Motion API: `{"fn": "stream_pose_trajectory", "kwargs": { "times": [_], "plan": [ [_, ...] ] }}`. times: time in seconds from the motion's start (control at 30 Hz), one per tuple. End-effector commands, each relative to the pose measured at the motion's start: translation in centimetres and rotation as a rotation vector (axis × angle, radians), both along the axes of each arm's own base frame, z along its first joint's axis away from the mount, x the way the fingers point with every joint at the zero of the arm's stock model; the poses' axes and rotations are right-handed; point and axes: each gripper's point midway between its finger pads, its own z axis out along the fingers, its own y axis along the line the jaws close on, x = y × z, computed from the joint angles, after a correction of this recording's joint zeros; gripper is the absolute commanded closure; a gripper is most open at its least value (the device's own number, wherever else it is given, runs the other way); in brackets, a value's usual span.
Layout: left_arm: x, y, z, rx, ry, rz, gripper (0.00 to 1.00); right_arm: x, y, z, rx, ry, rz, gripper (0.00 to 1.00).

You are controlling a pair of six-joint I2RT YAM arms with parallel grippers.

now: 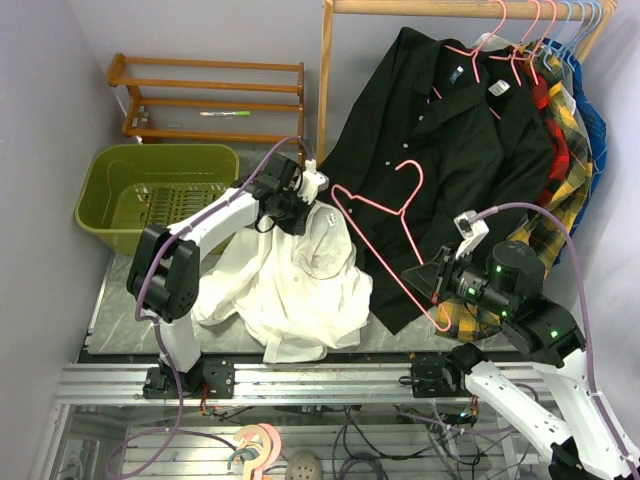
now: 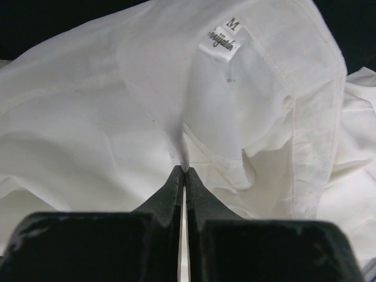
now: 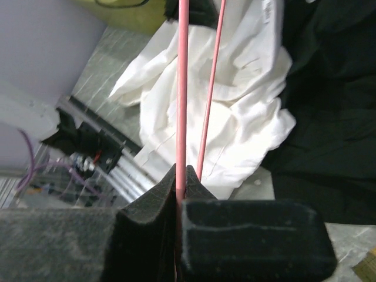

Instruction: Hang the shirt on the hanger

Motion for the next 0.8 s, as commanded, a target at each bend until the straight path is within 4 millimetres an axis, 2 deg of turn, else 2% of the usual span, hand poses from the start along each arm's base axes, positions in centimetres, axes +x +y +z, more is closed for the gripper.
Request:
{"fn": "stream_pose_trajectory", "kwargs": {
  "times": [0.0,0.1,0.2,0.33,0.57,0.77],
  "plan": [
    [-0.1,-0.6,4.7,-0.089,-0.061,-0.049,0.93,-3.7,1.3,0.1,0.025,0.087,0.177,1.00],
    [-0.1,-0.2,6.7,-0.081,-0.096,-0.059,0.93,-4.2,2.1,-0.5,0.053,0.116,0.223,1.00],
    [0.3,0.5,8.5,-0.070,-0.159,-0.048,0.93,-4.0,2.1,-0.6,0.056,0.106,0.217,1.00],
    [0.7,1.3,10.2,-0.064,-0.210,-0.028,0.93,-3.2,1.7,-2.1,0.005,0.136,0.186,1.00],
    [-0.1,1.8,10.6,-0.056,-0.194,-0.042,0.93,-1.6,2.2,-3.6,0.015,0.124,0.153,1.00],
    [-1.3,2.1,10.7,-0.047,-0.172,-0.078,0.93,0.0,4.0,-3.9,0.066,0.097,0.193,1.00]
  ]
}}
